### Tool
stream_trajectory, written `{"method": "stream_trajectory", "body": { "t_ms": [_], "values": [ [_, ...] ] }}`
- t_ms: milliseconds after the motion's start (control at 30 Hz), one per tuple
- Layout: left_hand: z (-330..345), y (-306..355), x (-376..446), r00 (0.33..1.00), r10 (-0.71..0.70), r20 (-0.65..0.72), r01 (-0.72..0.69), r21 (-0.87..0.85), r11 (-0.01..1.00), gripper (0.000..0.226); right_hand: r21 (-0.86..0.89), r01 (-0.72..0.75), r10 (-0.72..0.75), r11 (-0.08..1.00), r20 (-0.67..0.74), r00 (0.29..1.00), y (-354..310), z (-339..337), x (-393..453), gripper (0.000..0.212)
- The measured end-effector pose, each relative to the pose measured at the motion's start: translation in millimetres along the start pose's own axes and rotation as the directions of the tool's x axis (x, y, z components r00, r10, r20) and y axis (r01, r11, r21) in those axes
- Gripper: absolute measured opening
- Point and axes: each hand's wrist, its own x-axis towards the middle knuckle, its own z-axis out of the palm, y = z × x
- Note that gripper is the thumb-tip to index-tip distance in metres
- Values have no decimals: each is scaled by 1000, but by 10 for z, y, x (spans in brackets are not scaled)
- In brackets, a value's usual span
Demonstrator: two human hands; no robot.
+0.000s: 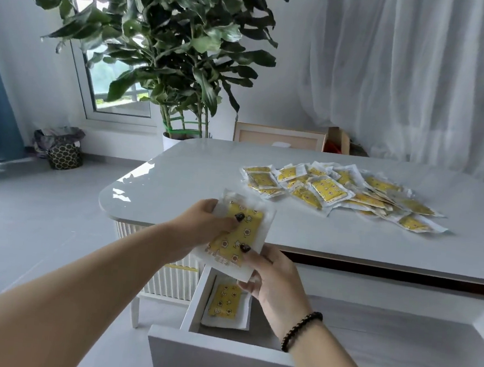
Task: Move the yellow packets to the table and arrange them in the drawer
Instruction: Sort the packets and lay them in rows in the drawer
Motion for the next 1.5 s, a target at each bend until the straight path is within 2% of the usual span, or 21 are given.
{"method": "stream_trajectory", "body": {
  "t_ms": [133, 200, 267, 333, 433, 500, 567, 600, 667, 733, 800, 867, 933, 1033, 1133, 1233, 1333, 1400, 1500],
  "values": [
    [194, 11, -44, 999, 35, 15, -35, 30, 999, 21, -69, 59, -65, 996, -82, 995, 17, -91, -51, 13],
    [234, 21, -56, 998, 51, 39, -52, 21, 998, 22, -108, 78, -86, 991, -73, 994, -51, -180, -71, 14],
    [190, 62, -64, 997, 67, 36, -65, -49, 997, 30, -244, 131, -138, 961, -11, 990, -175, -302, -72, 12],
    [83, 104, -72, 996, 83, 28, -79, -102, 992, 42, -463, 186, -141, 867, 131, 981, -350, -416, -62, 10],
    [-65, 135, -87, 987, 76, 139, -77, 2, 997, 47, -748, 274, -74, 604, 290, 954, -610, -479, -18, 7],
    [-89, 129, -88, 974, 39, 223, -57, 75, 996, 36, -807, 322, -105, 494, 312, 944, -745, -481, 25, 9],
    [-74, 123, -85, 966, 12, 259, -50, 141, 989, 29, -807, 332, -177, 489, 281, 943, -822, -486, 80, 16],
    [-55, 120, -78, 965, 7, 261, -50, 158, 986, 27, -777, 318, -225, 544, 230, 947, -830, -489, 103, 20],
    [2, 116, -52, 972, 12, 236, -41, 117, 992, 25, -592, 252, -302, 765, 15, 953, -763, -485, 126, 19],
    [67, 100, -6, 985, 13, 174, -9, -23, 1000, 25, -204, 184, -222, 962, -184, 957, -606, -460, 121, 14],
    [132, 64, 42, 994, -8, 106, 26, -176, 984, 25, 140, 89, -58, 986, -215, 975, -429, -389, 90, 12],
    [185, 17, 87, 998, -53, 46, 62, -231, 971, 25, 212, 24, 13, 977, -176, 984, -266, -300, 66, 8],
    [210, -13, 116, 996, -91, 16, 93, -171, 981, 26, 185, 2, 35, 983, -195, 980, -178, -249, 78, 7],
    [220, -56, 164, 991, -127, 39, 128, -13, 992, 30, 94, -33, 55, 995, -252, 966, -182, -320, 165, 7],
    [231, -152, 195, 988, -135, 70, 125, 132, 983, 27, -73, -121, 105, 990, -193, 976, -235, -447, 247, 10],
    [279, -340, 215, 976, -175, 132, 142, 231, 963, 22, -287, -266, 247, 920, -100, 964, -220, -582, 332, 19],
    [336, -595, 261, 952, -222, 210, 133, 371, 919, 19, -416, -421, 420, 806, -99, 902, -122, -753, 453, 21],
    [349, -765, 306, 954, -212, 211, 71, 529, 846, 24, -502, -496, 494, 708, -149, 857, -19, -849, 560, 25],
    [370, -944, 376, 957, -121, 263, -139, 784, 605, 38, -629, -564, 542, 534, -257, 800, 175, -1020, 766, 38]
  ]
}}
